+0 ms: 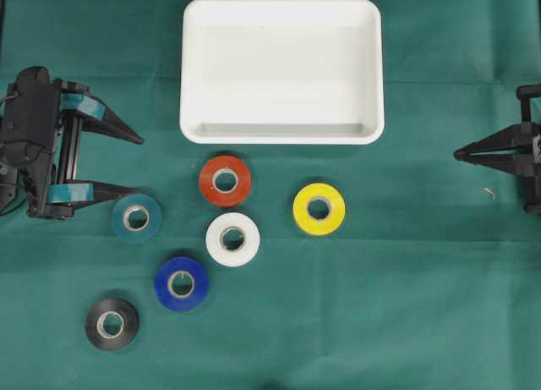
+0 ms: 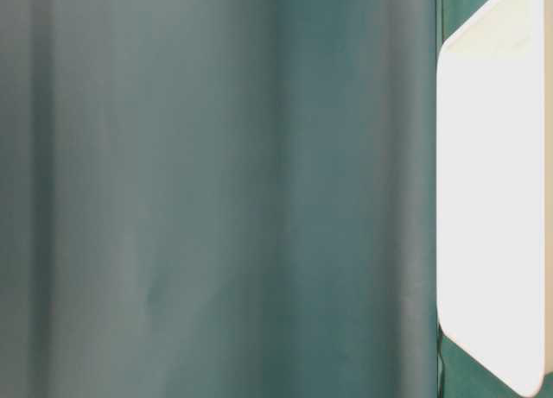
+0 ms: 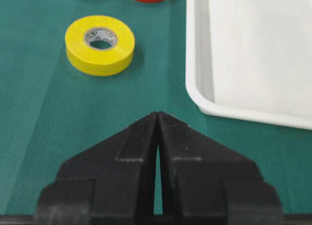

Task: Put the tape into the white case with the left arm.
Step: 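Move the left gripper over the teal tape roll and grasp it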

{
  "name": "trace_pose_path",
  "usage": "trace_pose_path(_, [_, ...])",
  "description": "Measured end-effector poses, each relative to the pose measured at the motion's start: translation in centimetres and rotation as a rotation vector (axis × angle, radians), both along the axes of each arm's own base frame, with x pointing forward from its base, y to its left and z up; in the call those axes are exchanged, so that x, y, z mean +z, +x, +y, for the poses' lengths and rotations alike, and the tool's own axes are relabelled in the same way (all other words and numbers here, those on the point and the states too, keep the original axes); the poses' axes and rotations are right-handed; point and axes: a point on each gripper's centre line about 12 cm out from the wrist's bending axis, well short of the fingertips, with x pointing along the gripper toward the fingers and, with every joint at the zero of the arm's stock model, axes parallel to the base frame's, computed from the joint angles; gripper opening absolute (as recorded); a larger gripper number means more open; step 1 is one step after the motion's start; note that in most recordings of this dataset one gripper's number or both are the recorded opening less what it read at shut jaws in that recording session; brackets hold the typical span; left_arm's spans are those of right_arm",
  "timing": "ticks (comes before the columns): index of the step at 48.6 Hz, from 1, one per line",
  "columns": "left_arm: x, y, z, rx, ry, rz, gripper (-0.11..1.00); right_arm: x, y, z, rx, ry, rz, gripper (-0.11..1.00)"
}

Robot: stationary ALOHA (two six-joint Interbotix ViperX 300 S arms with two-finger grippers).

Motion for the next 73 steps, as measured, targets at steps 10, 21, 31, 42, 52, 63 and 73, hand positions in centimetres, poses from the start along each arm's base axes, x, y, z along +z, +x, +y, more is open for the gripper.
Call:
trace_pose_path(10, [0.0,0.0,0.0,-0.002,0.000,0.003,1.00,0.0,0.0,0.0,0.002,0.000,0.000,-0.09])
trace_pose_path(21, [-0.6,0.1,-1.1,-0.045,0.000,0.029,1.00,-0.1,0.0,0.0,0.000,0.000,0.002,-0.09])
trace_pose_path(31, [-1.7,0.7,-2.2,-0.082,-0.003,0.082,1.00,-0.1,0.0,0.0,0.000,0.000,0.002,-0.09])
trace_pose_path(42, [-3.0,0.6,-2.6,-0.101,0.006,0.158,1.00,0.0,0.0,0.0,0.002,0.000,0.000,-0.09])
trace_pose_path(52, [-3.7,0.1,-2.6,-0.102,0.012,0.230,1.00,0.0,0.0,0.0,0.002,-0.001,0.000,-0.09])
trace_pose_path(63, [-4.4,0.1,-2.6,-0.102,0.017,0.275,1.00,-0.1,0.0,0.0,0.002,0.000,0.002,-0.09])
trace_pose_path(73, [-5.6,0.3,-2.6,-0.102,0.023,0.326,1.00,0.0,0.0,0.0,0.002,0.000,0.000,-0.09])
